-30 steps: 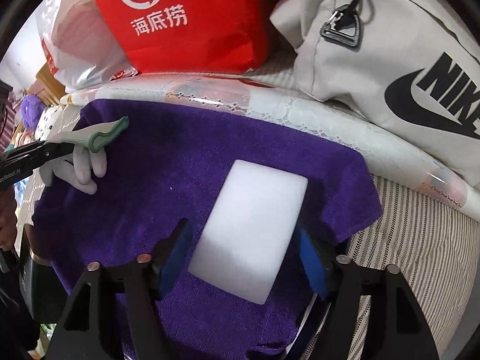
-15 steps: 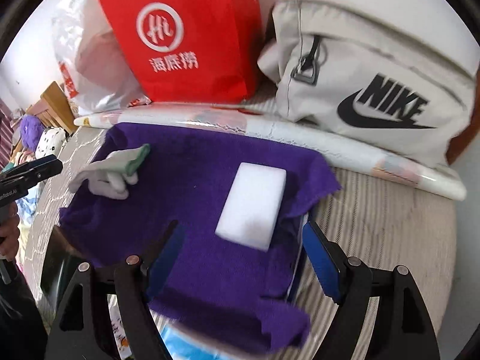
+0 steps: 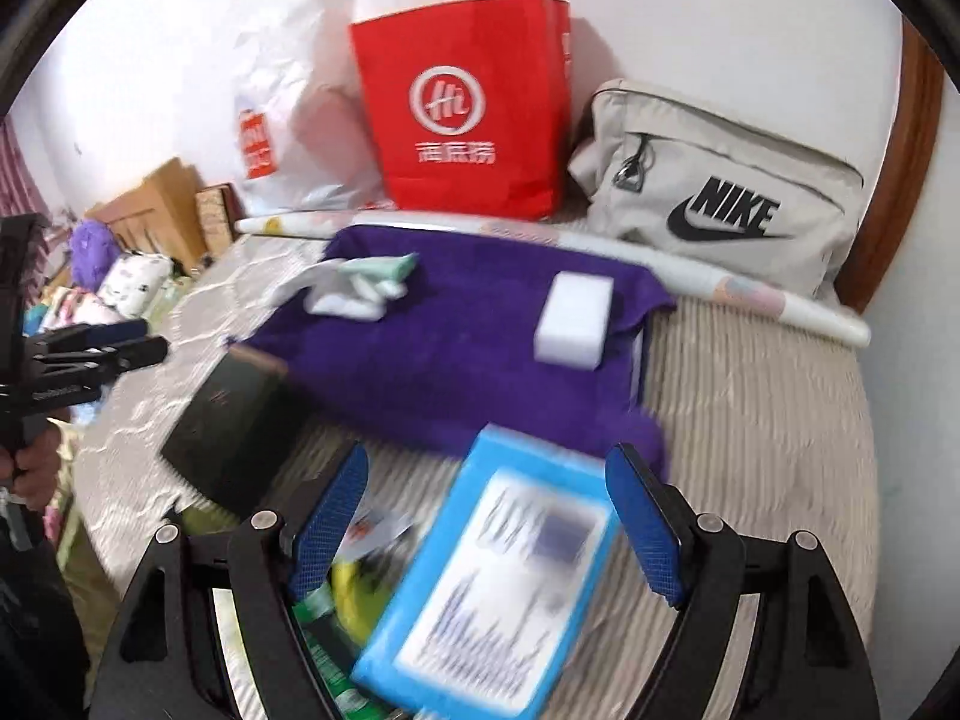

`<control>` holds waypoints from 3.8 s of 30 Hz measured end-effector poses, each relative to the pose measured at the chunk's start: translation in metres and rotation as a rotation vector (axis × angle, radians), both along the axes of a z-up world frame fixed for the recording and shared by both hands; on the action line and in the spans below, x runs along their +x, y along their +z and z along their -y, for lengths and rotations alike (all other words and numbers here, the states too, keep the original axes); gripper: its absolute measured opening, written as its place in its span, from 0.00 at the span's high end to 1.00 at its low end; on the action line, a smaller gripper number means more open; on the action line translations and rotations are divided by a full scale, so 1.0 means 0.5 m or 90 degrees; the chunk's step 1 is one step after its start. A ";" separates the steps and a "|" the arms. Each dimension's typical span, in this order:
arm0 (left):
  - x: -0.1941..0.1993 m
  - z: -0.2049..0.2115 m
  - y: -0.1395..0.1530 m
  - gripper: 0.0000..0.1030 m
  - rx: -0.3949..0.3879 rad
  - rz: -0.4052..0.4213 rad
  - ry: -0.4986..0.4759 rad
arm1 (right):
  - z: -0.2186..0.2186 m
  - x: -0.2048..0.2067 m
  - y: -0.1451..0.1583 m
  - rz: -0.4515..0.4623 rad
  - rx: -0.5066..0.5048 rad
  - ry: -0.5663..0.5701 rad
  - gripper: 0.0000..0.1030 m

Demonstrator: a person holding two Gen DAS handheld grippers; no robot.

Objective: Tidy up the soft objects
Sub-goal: 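Grasp the small printed snack packet with the right tool while the left tool grasps the green tissue pack, then carry packet and tissue pack onto the purple towel and open both tools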

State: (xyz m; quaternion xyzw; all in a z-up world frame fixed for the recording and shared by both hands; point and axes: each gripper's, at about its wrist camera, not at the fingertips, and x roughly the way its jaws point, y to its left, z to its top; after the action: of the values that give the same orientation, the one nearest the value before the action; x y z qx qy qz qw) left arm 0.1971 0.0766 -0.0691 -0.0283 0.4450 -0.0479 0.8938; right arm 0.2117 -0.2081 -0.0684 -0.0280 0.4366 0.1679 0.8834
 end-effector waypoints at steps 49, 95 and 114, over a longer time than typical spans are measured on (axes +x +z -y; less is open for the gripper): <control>-0.188 -0.038 -0.155 0.36 -0.074 -0.047 -0.025 | -0.120 -0.158 -0.050 0.033 -0.028 0.107 0.96; -0.286 -0.059 -0.089 0.49 -0.014 0.054 0.049 | 0.082 -0.346 -0.171 -0.044 0.118 -0.052 0.96; -0.229 -0.009 -0.023 0.48 -0.051 0.057 0.000 | 0.072 -0.297 -0.034 0.027 0.128 -0.020 0.96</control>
State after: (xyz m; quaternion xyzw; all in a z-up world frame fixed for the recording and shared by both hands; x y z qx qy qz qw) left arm 0.0828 0.0809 -0.0805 -0.0622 0.4021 -0.0668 0.9111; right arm 0.0630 -0.2441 -0.0855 0.0644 0.3992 0.1962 0.8933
